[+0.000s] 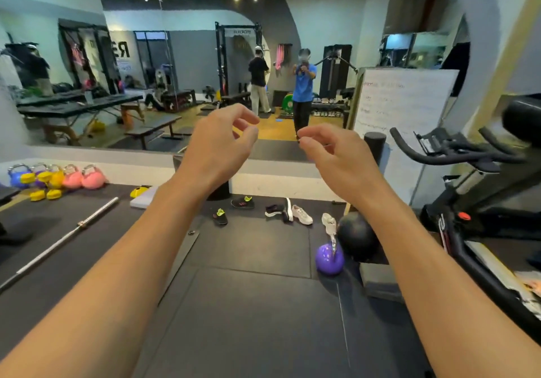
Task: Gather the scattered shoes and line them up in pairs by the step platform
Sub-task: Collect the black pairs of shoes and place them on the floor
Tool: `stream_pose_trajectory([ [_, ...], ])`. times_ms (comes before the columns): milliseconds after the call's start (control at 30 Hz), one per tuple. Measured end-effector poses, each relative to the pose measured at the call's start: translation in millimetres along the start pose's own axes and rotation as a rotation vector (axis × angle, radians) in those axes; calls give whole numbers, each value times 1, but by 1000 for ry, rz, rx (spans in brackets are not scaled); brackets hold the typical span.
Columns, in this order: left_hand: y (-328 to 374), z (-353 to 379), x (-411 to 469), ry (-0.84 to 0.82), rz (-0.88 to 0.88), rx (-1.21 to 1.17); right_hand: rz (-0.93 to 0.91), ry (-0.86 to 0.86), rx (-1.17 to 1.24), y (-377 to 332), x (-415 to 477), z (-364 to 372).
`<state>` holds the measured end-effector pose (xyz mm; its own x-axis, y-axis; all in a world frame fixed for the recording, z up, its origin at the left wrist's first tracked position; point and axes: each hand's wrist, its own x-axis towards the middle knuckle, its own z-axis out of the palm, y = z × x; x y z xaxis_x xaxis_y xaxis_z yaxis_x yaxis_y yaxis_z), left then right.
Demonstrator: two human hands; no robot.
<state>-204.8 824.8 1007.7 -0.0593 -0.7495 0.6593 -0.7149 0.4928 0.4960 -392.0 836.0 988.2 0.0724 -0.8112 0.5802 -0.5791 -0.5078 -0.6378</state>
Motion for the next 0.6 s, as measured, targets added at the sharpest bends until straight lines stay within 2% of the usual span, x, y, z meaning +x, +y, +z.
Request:
stream_pose_trajectory([
  [167,-69,55,115,16,-7,-20,-22,-25,22,69,129,43],
  [333,-147,77,217,79,-57,-13,-39,-52,72,112,257,95],
  [500,-257,111,302,120,-115,-71,-88,-57,60,164,365,172],
  [600,-323,140,355,101,-129,-132,-50,-2,39,202,428,216],
])
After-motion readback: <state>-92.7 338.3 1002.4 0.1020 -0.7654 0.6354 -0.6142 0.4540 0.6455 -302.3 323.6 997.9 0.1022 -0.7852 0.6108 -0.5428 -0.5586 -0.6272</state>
